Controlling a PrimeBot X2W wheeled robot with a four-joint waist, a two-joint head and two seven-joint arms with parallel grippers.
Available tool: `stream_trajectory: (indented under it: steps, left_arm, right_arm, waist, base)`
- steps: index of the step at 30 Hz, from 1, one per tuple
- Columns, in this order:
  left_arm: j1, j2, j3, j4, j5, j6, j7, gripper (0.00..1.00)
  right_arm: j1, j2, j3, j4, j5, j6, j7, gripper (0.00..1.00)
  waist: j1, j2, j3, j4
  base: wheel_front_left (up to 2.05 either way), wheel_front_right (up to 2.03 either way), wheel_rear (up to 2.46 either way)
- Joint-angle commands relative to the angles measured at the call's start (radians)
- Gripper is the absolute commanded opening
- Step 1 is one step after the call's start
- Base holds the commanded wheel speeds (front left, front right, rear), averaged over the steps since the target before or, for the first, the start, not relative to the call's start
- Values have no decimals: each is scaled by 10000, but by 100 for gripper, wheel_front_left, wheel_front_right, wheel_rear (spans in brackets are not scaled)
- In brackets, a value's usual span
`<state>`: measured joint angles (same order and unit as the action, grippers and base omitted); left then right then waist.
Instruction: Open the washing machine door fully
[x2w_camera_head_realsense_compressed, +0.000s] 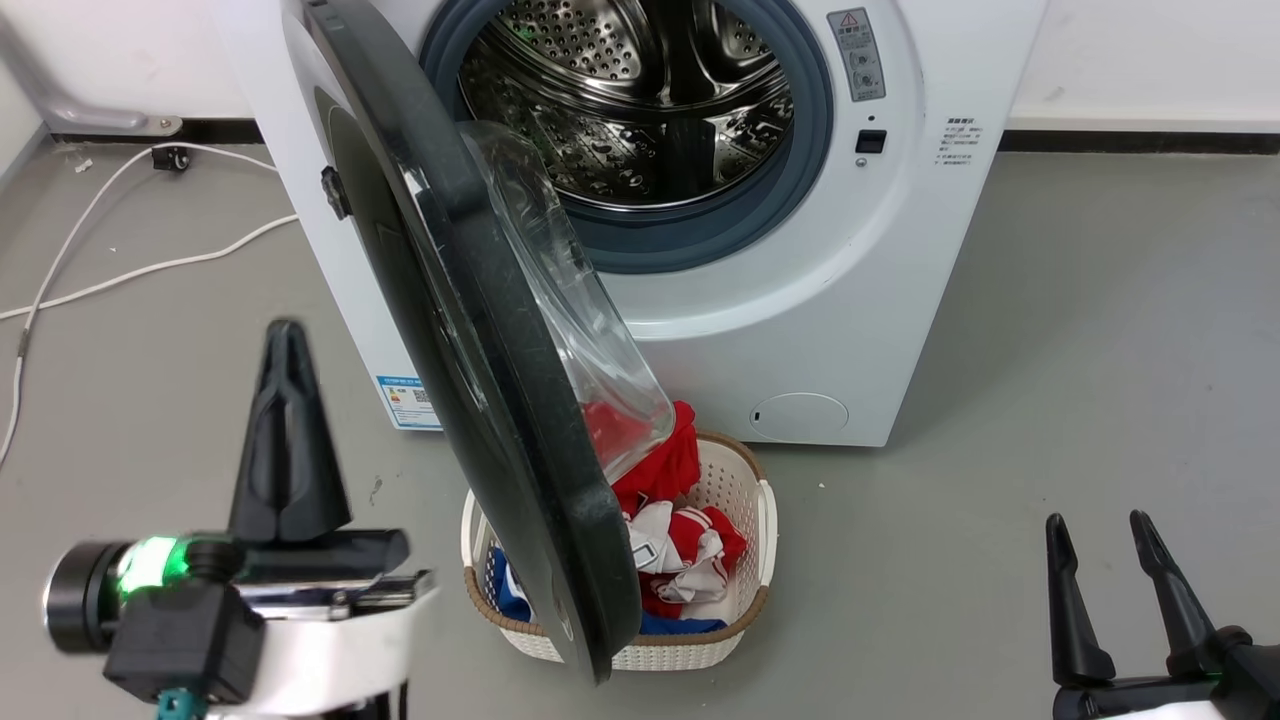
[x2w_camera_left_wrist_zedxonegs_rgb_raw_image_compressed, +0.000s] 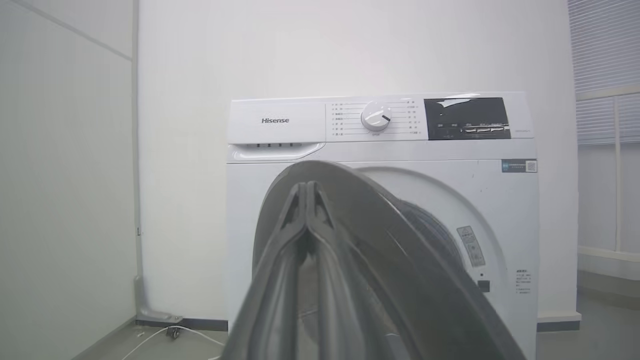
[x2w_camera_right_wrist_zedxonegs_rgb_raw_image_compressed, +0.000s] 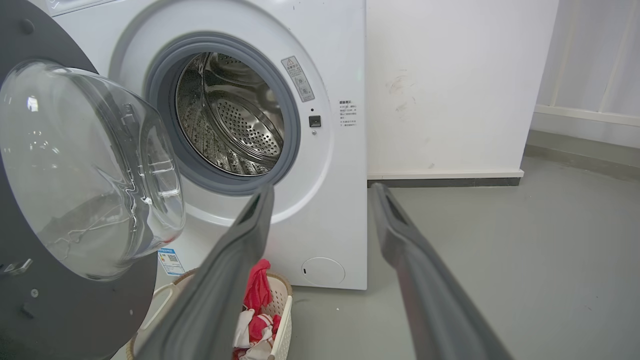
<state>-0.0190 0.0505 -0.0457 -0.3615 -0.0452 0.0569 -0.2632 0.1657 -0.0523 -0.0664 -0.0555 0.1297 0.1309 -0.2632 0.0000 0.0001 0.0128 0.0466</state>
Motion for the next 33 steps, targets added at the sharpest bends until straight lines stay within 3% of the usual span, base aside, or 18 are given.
stream_trajectory:
  steps: [1, 12, 24, 33]
  left_arm:
    - [-160, 0, -81, -141, 75, -51, -24, 0]
    - [-784, 1, -2374, -962, 660, -796, -24, 0]
    - [-687, 15, -4583, 523, 524, -1264, -24, 0]
    - [-228, 149, -5063, 1680, 415, -1274, -23, 0]
  right_arm:
    - [87, 36, -17, -26, -48, -2, -24, 100]
    - [44, 35, 56, -164, 3, -2, -24, 100]
    - [-47, 35, 139, -187, -80, -2, -22, 100]
    - [-162, 35, 186, -217, -133, -2, -24, 100]
  waist:
    - [0, -1, 7, -10]
    - [0, -1, 1, -79]
    - [0, -1, 82, -130]
    - [0, -1, 259, -98]
  base:
    - [0, 0, 0]
    - [0, 0, 0]
    - [0, 0, 0]
    - [0, 0, 0]
